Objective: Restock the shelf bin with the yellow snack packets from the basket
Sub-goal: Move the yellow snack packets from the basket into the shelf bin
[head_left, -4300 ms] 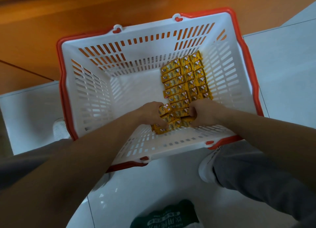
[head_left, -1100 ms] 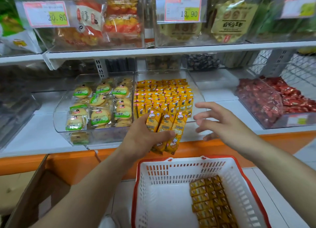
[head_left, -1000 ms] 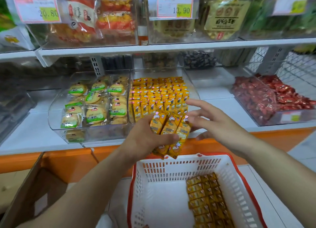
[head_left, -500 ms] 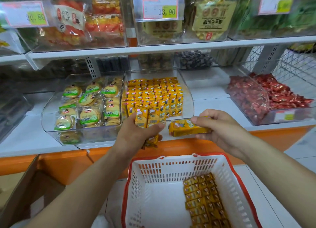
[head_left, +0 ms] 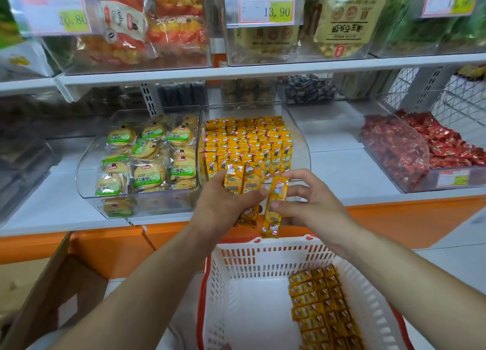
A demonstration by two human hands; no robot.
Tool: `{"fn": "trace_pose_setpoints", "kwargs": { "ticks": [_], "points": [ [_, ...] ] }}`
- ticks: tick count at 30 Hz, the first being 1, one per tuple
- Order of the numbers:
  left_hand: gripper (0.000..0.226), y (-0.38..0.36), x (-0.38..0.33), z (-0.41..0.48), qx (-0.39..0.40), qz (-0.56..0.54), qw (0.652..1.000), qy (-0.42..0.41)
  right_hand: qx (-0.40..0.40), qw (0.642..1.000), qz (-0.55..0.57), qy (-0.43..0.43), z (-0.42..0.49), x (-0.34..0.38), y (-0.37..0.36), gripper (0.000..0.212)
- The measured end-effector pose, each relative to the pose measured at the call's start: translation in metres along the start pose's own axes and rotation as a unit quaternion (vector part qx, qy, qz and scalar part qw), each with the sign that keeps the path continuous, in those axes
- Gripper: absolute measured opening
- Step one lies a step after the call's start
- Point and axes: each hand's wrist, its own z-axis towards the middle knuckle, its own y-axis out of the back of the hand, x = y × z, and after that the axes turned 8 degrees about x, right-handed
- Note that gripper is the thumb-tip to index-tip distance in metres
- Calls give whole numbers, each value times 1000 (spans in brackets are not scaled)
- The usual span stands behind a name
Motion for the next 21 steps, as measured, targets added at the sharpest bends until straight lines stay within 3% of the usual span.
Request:
{"fn": "trace_pose_setpoints", "kwargs": {
  "ticks": [3, 5, 12, 17, 21],
  "points": [
    [110, 8, -8, 3, -17, 11, 1000, 6, -56, 995, -80, 21, 7, 4, 6, 42],
    [114, 13, -13, 3, -28, 19, 999, 6, -89, 989, -106, 50, 13, 12, 13, 39],
    [74, 24, -16, 9, -49, 29, 998, 1, -172, 932, -275, 164, 65, 26, 25, 46],
    [62, 29, -18, 11, -47, 10, 999, -5, -158, 914, -355, 120, 115, 12, 22, 43],
    [31, 36, -15, 12, -40, 0, 999, -30, -156, 921, -348, 81, 142, -5, 24, 43]
  ]
}}
